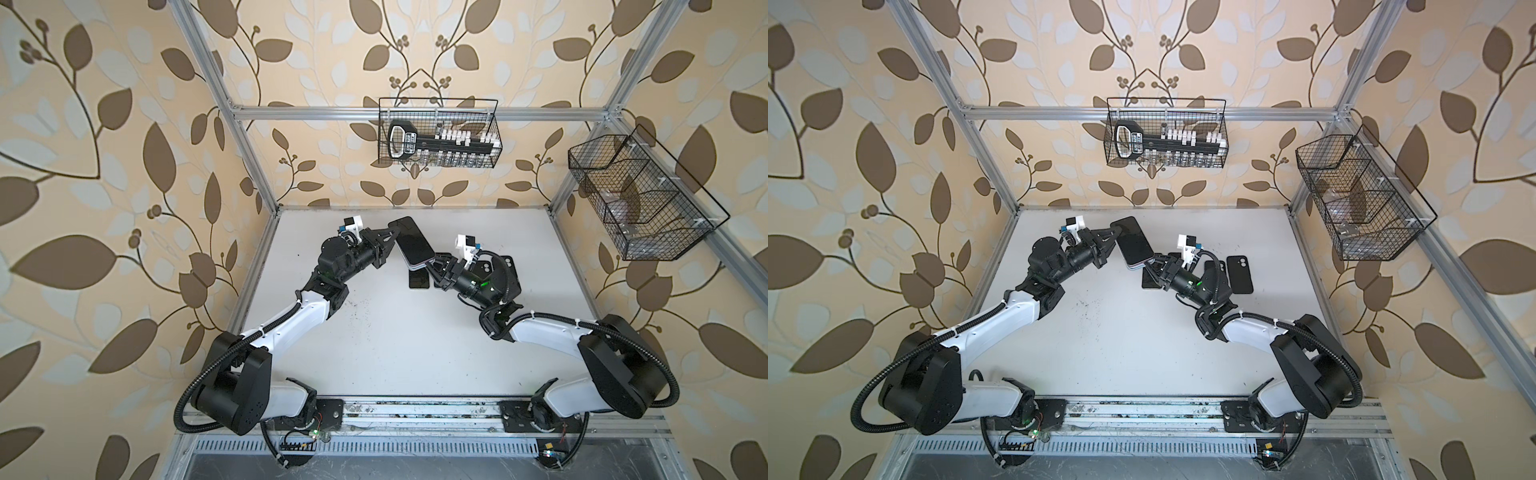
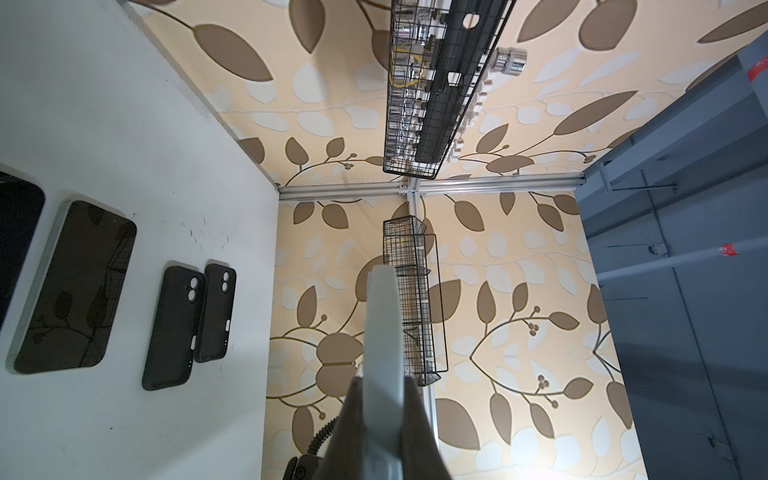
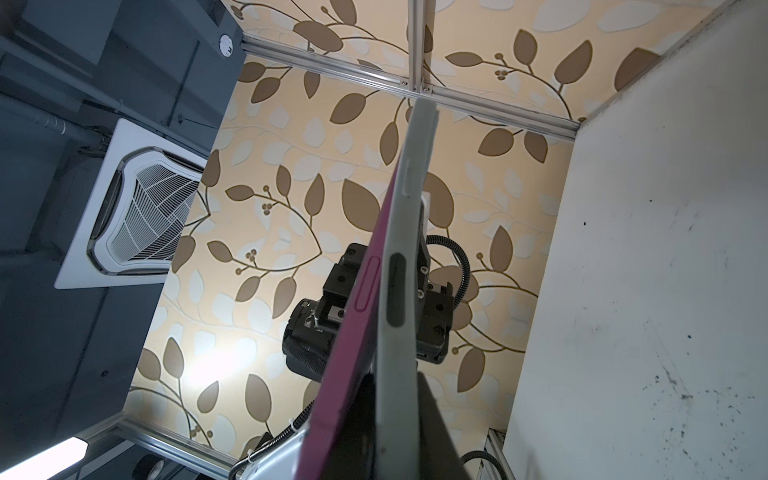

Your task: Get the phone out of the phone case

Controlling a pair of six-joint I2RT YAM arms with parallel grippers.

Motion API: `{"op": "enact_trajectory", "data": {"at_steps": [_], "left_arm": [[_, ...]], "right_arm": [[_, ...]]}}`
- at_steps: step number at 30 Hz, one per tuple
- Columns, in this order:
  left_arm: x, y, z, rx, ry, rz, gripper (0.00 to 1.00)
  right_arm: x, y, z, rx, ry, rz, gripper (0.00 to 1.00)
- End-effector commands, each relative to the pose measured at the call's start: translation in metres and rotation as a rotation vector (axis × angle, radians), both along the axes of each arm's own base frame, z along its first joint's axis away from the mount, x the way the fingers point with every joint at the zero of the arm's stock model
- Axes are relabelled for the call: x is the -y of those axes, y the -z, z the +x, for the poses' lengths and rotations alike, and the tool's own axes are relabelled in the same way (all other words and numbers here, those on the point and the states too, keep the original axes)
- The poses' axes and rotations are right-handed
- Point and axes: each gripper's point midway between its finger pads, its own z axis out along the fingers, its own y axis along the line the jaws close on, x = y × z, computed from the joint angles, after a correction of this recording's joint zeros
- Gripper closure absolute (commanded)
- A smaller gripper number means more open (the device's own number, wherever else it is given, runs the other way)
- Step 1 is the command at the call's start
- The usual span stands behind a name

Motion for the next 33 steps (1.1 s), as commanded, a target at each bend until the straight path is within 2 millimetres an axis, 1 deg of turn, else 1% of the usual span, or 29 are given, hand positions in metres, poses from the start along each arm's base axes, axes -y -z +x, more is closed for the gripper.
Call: {"op": "enact_trajectory", "data": {"at_steps": [1,2,3,4,5,7,9,12,16,20,25,29,33], "left_arm": [[-0.007,-0.021,-0.001,0.075,-0.031,-0.018,0.76],[-0.008,-0.020,-0.001,0.072,-0.035,-0.018,0.67],[-0.009,-0.018,-0.001,0.067,-0.039,-0.017,0.58],[-0.010,-0.017,-0.002,0.064,-0.044,-0.019,0.53],[-0.011,-0.017,-0.002,0.062,-0.050,-0.025,0.49],[-0.012,-0.016,-0.004,0.057,-0.053,-0.030,0.45],[-0.013,-0.015,-0.005,0.054,-0.054,-0.029,0.36],[-0.013,-0.014,-0.008,0.049,-0.051,-0.024,0.27],[-0.015,-0.016,-0.012,0.049,-0.053,-0.015,0.24],[-0.017,-0.018,-0.017,0.046,-0.054,0.008,0.15],[-0.019,-0.008,-0.026,-0.029,-0.052,0.070,0.02],[-0.021,0.007,-0.041,-0.159,-0.039,0.114,0.01],[-0.024,0.003,-0.058,-0.205,-0.027,0.076,0.01]], "right_arm": [[0.004,-0.041,-0.012,0.104,-0.023,0.082,0.91],[0.004,-0.042,-0.012,0.106,-0.021,0.084,0.95],[0.005,-0.043,-0.012,0.107,-0.016,0.089,0.97],[0.006,-0.042,-0.012,0.103,-0.010,0.094,0.98],[0.008,-0.041,-0.012,0.098,0.001,0.103,0.98],[0.010,-0.041,-0.012,0.091,0.007,0.116,0.99],[0.011,-0.041,-0.011,0.088,0.010,0.127,0.99],[0.011,-0.041,-0.010,0.083,0.014,0.140,1.00],[0.009,-0.038,-0.008,0.077,0.014,0.143,1.00],[0.008,-0.036,-0.006,0.073,0.015,0.157,1.00],[0.007,-0.032,-0.001,0.072,0.028,0.163,1.00],[0.003,-0.025,0.004,0.067,0.053,0.158,1.00],[-0.002,-0.017,0.007,0.069,0.089,0.139,1.00]]}}
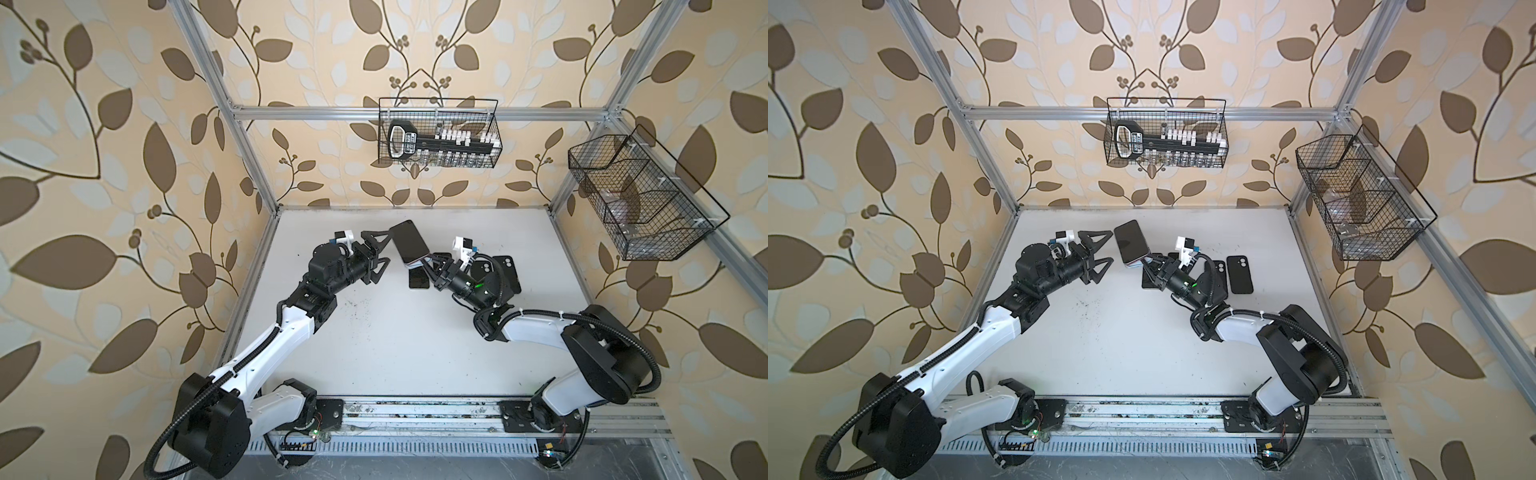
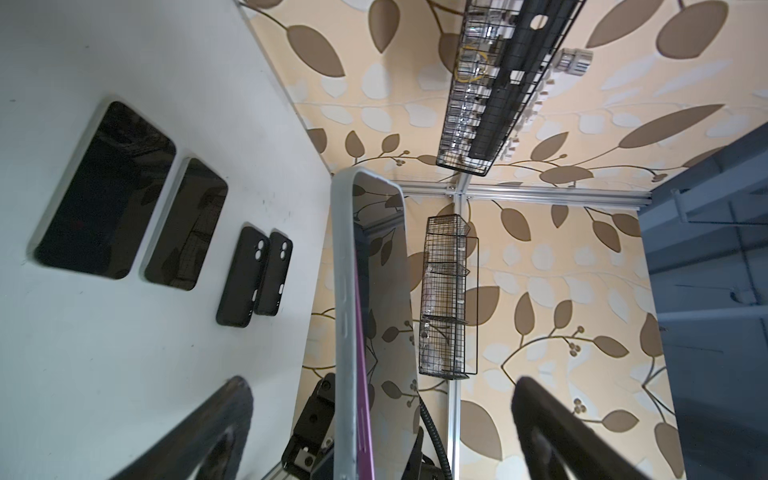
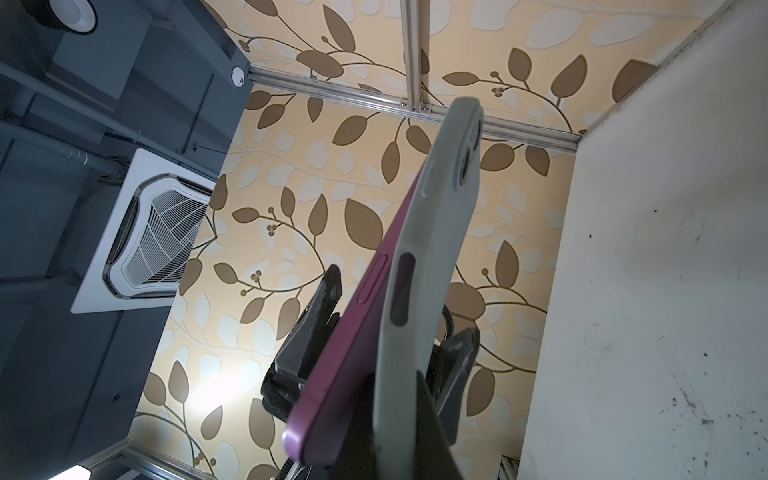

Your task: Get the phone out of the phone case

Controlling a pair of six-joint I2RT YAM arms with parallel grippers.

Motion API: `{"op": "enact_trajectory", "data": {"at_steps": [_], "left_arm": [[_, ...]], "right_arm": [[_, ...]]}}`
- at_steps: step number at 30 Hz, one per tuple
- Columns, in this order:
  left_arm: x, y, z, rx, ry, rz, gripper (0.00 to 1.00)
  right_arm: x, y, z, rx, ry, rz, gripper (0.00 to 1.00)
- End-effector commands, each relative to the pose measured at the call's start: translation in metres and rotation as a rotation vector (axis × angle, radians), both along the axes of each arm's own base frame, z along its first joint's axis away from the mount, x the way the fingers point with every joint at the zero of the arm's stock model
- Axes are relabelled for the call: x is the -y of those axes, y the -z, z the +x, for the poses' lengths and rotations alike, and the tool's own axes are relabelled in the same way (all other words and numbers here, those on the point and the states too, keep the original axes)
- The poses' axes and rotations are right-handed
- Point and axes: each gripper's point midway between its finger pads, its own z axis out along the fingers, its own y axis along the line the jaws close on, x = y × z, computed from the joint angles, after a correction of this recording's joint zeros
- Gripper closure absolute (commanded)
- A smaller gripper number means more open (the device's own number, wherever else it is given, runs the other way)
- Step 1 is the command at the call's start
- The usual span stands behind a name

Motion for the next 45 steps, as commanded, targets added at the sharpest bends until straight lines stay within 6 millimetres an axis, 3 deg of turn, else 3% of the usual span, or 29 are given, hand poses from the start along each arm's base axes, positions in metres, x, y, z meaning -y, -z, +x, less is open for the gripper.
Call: {"op": "enact_trajectory", "data": {"at_steps": [1,10,17,45], "left_arm": [[-0.005,-0.019,-0.015,-0.016,-0.010,-0.044,0.01],[-0.005,-0.031,-0.026,-0.008,-0.015,-0.156,0.01],[-0.001,-0.032,-0.029,-0.005,-0.006,-0.145,0.01],[0.017,-0.033,-0.019,0.005,0.020,-0.161,0.01]], "right_arm": [[0.005,-0.028,-0.003,0.102,0.049,0.080,1.00],[-0.005,-0.022,0.003,0.114,0.081,0.076,1.00],[-0.009,-0.022,0.005,0.110,0.076,0.090,1.00],[-0.016,-0.023,-0.002,0.122,0.057,0.093,0.99]]}}
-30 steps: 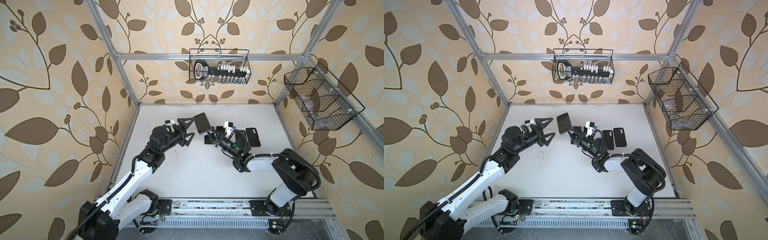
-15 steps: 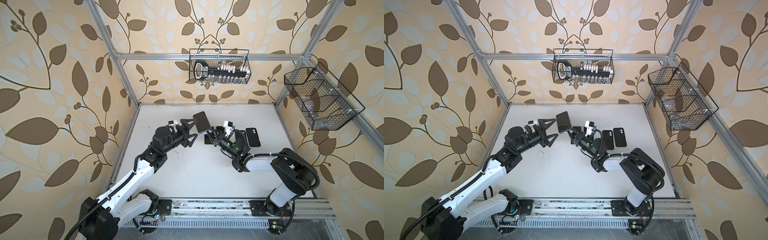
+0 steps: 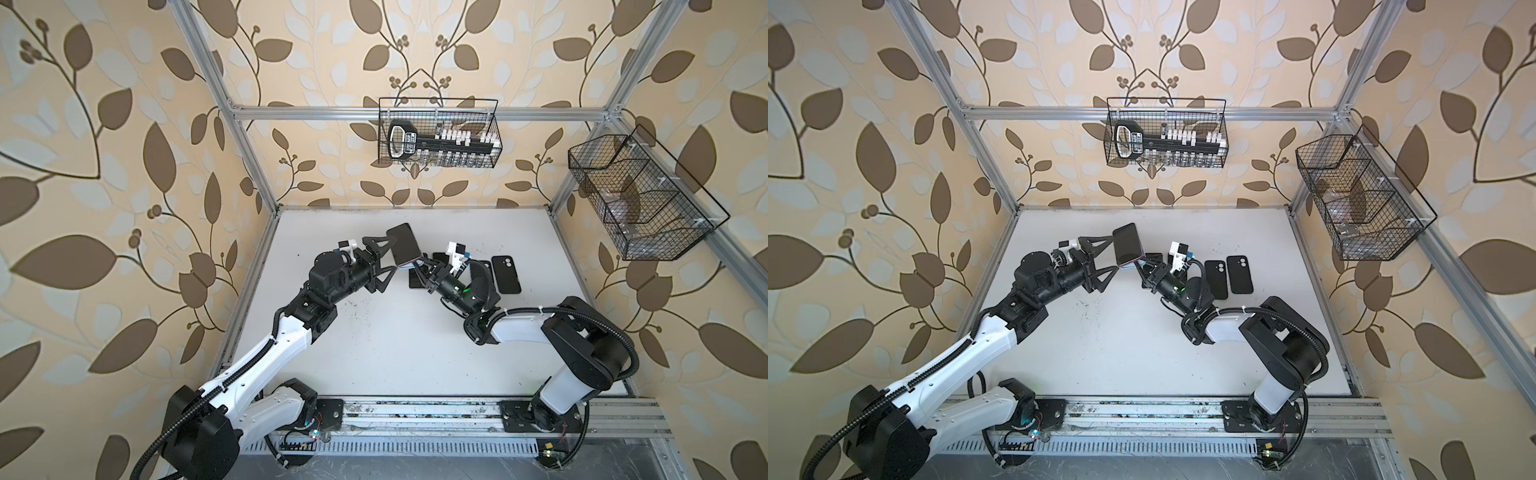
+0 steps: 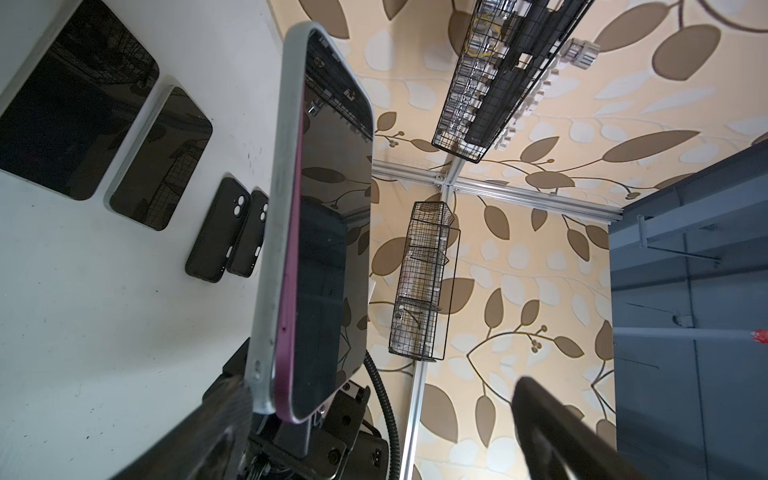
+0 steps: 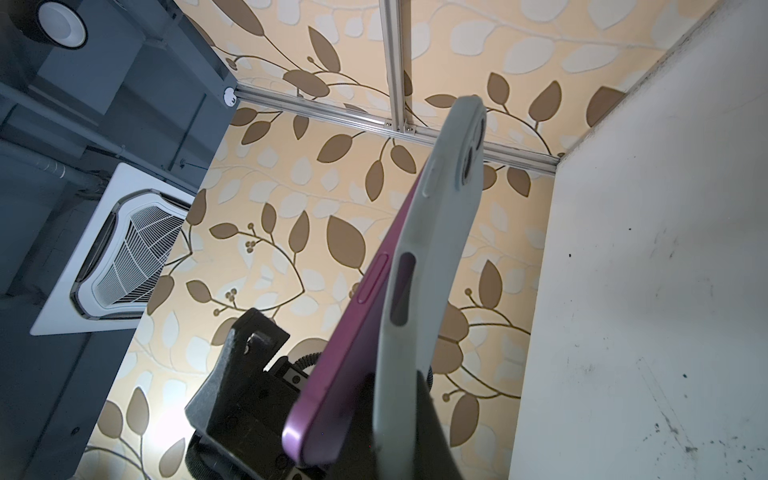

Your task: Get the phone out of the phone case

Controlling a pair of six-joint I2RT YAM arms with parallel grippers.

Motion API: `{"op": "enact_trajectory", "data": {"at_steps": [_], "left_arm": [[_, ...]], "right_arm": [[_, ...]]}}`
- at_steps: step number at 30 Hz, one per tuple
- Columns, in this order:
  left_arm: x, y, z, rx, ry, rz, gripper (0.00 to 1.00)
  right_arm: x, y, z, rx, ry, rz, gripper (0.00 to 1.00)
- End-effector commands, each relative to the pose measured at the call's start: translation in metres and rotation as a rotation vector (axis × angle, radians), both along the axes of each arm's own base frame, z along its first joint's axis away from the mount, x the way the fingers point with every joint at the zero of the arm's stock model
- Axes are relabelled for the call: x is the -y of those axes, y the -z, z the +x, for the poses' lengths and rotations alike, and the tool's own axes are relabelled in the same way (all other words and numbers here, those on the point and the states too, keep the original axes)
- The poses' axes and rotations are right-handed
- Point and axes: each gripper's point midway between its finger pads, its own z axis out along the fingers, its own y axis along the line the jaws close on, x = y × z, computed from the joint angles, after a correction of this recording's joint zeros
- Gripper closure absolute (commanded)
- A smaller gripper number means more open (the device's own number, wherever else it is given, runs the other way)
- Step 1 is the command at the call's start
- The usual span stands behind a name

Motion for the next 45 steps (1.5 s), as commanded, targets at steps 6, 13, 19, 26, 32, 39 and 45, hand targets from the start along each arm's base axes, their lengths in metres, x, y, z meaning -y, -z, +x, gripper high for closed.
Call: {"op": "enact_trajectory", "data": {"at_steps": [6,13,19,26,32,39,45], "left_arm": [[0.004,-0.032,0.000,0.090,0.004,-0.045,0.01],[0.005,-0.035,0.001,0.093,0.009,-0.045,0.01],[0.005,-0.040,0.001,0.106,0.008,-0.038,0.01],[0.004,-0.042,0.001,0.111,0.005,-0.028,0.01],[0.005,-0.037,0.003,0.103,0.001,-0.009,0.01],[0.008,-0.025,0.008,0.091,0.005,0.015,0.03],[0.012,-0.015,0.014,0.088,0.010,0.035,0.20]], "right_arm": [[-0.006,-0.032,-0.010,0.116,-0.022,0.053,0.99],[-0.008,-0.026,-0.011,0.114,-0.020,0.019,0.99],[-0.009,-0.023,-0.012,0.115,-0.019,-0.009,0.99],[-0.009,-0.020,-0.012,0.116,-0.014,-0.027,0.99],[-0.010,-0.020,-0.013,0.120,-0.018,-0.035,0.99],[-0.010,-0.023,-0.016,0.124,-0.022,-0.026,0.99],[-0.012,-0.028,-0.021,0.135,-0.033,-0.019,0.99]]}}
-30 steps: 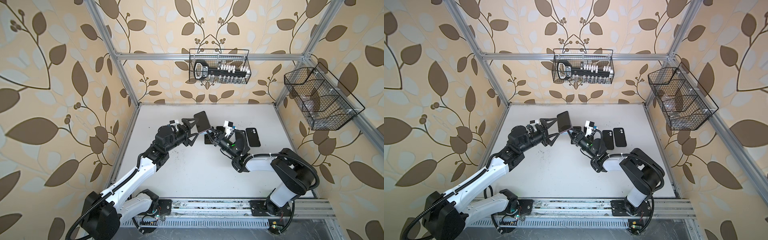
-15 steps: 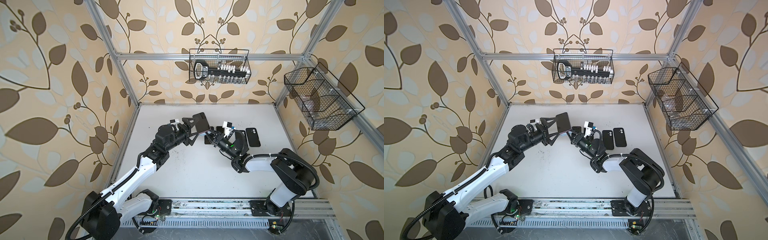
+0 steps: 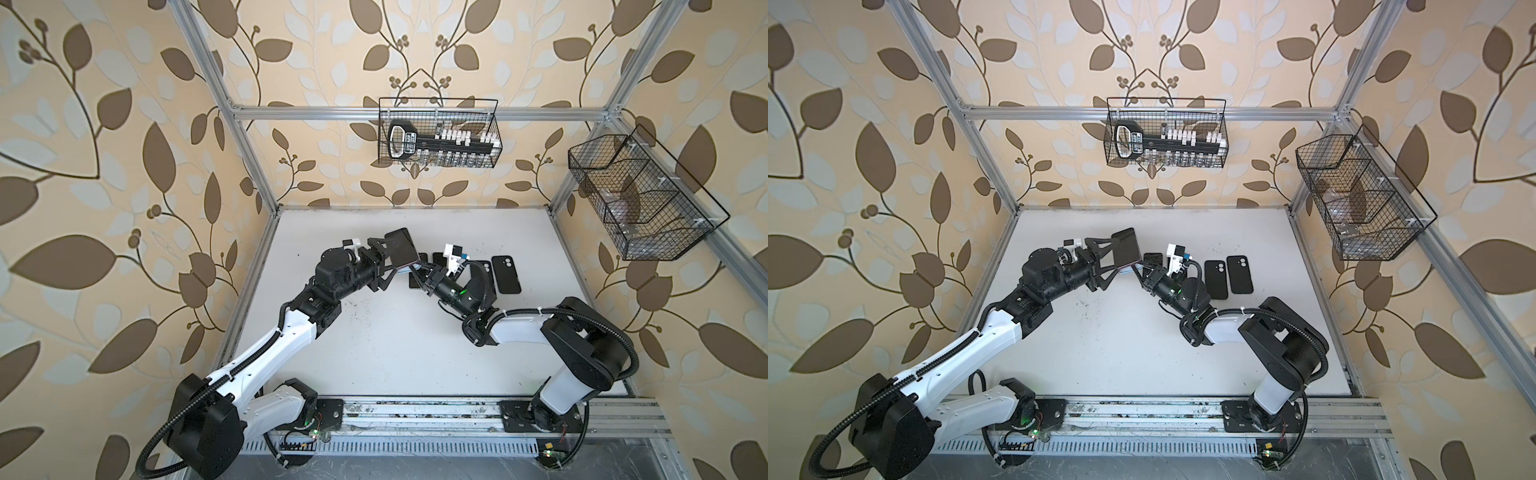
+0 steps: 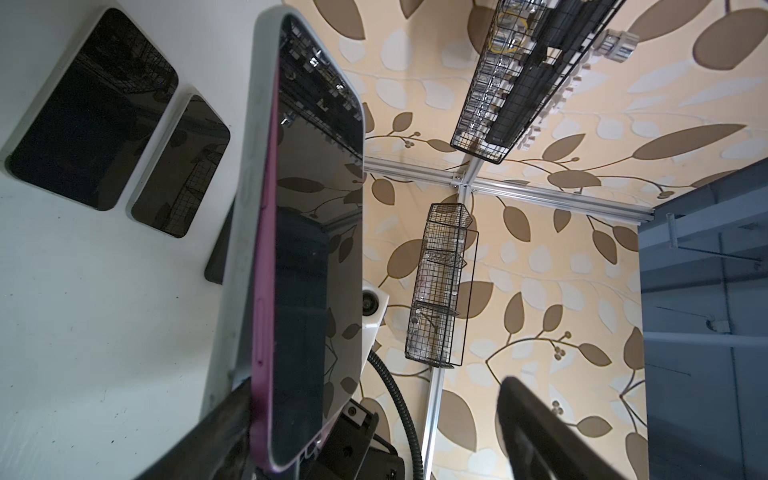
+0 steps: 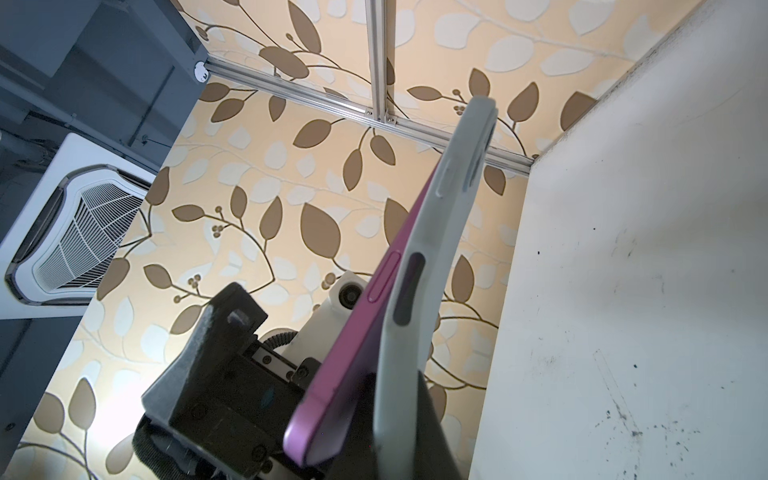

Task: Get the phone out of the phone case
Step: 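Pull the pink phone from the case with the left gripper while right holds case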

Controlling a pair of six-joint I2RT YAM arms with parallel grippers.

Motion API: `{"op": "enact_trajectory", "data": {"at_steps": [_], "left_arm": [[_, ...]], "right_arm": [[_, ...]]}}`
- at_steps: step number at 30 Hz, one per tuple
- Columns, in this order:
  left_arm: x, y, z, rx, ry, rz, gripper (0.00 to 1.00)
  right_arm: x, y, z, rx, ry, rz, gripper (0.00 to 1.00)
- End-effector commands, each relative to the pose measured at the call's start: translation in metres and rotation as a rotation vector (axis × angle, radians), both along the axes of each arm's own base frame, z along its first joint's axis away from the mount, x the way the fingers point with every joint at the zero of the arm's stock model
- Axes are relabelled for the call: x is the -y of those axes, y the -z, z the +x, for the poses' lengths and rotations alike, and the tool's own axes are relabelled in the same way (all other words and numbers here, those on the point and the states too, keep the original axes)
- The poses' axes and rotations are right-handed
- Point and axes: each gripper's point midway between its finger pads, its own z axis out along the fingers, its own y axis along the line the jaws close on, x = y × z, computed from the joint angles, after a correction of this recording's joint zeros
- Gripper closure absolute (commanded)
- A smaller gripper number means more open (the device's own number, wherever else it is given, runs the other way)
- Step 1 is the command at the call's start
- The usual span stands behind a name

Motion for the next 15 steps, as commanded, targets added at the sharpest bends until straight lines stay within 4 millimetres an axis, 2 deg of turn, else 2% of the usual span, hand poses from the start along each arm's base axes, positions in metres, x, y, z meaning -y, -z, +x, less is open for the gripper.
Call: {"op": "enact_trajectory", "data": {"at_steps": [1,15], "left_arm": [[0.0045,-0.0298,0.0035,0.103,0.003,-0.024,0.24],[0.0029,-0.0228,0.0066,0.092,-0.012,-0.010,0.80]], "right_arm": [[-0.0025,-0.0431,-0.0189,0.118,-0.047,0.079,0.99],[0.0006,-0.0433,-0.0221,0.119,-0.037,0.078,0.99]]}}
